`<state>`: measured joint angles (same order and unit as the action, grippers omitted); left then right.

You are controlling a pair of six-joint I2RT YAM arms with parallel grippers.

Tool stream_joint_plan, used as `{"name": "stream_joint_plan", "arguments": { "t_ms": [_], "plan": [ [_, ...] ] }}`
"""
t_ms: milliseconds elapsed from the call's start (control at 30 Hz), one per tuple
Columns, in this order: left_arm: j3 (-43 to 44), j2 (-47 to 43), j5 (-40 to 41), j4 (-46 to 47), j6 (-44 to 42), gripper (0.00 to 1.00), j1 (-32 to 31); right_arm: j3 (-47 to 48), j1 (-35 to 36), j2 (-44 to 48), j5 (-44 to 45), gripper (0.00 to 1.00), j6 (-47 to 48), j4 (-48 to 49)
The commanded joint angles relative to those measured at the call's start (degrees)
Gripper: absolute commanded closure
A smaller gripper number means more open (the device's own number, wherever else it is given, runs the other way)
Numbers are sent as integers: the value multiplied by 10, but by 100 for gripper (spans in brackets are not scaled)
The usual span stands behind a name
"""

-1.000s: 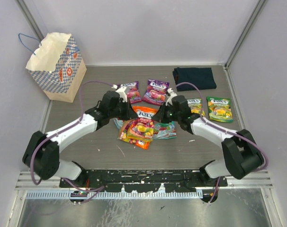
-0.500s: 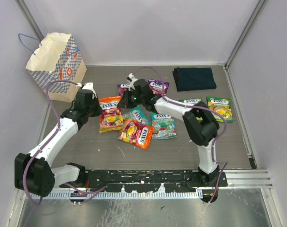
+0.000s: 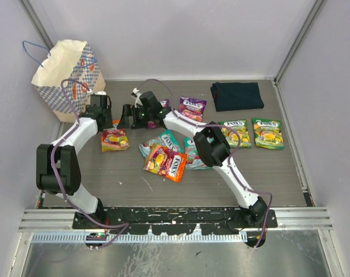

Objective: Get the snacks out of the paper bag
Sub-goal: Place the snack at the center of the board, then adjust the snack at the center of the board.

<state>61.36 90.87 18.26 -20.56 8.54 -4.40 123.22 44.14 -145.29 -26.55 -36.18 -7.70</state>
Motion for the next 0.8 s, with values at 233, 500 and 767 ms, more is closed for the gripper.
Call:
{"name": "stream_joint_plan", "arguments": {
  "t_ms": [233, 500, 767],
  "plan": [
    [-15, -115, -29, -2, 31, 2, 6, -304, -113, 377, -33, 0, 32, 96],
    [-88, -84, -78, 50, 140, 2, 3, -552, -131, 555, 8, 0, 16, 166],
    [-57, 22, -72, 93, 158, 2, -11, -715, -136, 656, 19, 0, 65, 126]
  ]
}}
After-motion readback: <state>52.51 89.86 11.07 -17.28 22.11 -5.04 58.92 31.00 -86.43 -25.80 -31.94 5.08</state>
